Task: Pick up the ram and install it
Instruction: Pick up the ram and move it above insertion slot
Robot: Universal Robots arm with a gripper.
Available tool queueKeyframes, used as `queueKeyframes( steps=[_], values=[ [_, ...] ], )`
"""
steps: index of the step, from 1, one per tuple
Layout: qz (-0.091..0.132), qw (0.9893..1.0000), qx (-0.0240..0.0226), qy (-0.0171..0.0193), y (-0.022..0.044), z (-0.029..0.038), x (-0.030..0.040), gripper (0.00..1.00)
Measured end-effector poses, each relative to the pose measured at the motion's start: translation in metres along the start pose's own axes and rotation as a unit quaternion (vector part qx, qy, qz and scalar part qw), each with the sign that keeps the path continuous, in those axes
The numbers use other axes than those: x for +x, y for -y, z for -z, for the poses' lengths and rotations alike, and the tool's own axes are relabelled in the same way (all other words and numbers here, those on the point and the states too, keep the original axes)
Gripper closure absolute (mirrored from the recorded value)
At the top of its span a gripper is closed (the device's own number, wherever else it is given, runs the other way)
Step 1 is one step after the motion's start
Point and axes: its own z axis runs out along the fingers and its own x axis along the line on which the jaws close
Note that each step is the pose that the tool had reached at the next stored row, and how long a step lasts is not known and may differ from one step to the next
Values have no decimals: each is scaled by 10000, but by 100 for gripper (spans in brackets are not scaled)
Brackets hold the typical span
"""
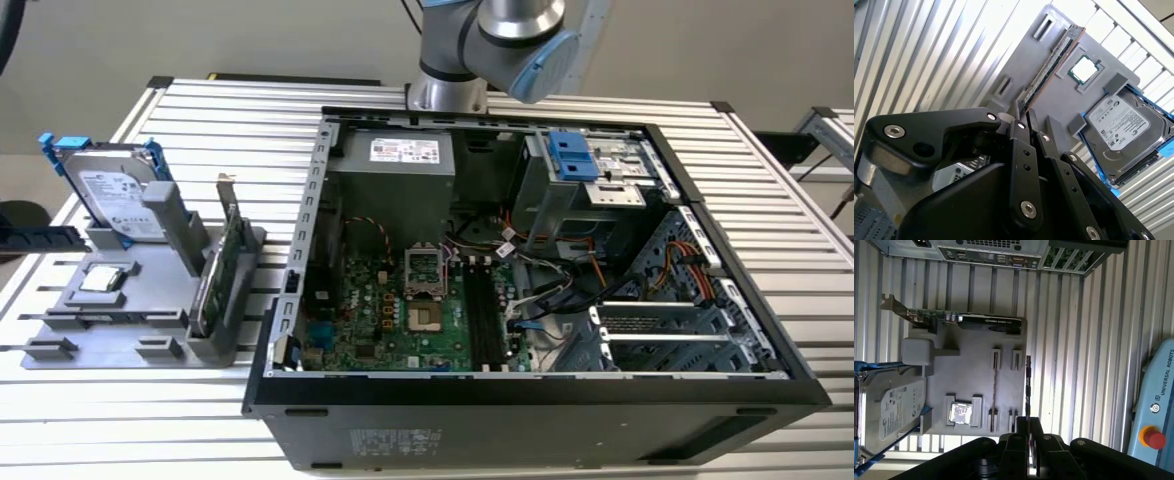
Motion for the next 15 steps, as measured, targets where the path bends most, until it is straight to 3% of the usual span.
queueKeyframes(
  steps=[5,15],
  values=[
    [0,10000,0,0,-1,34,-2,100],
    [1,10000,3,16,-1,36,-2,100]
  ],
)
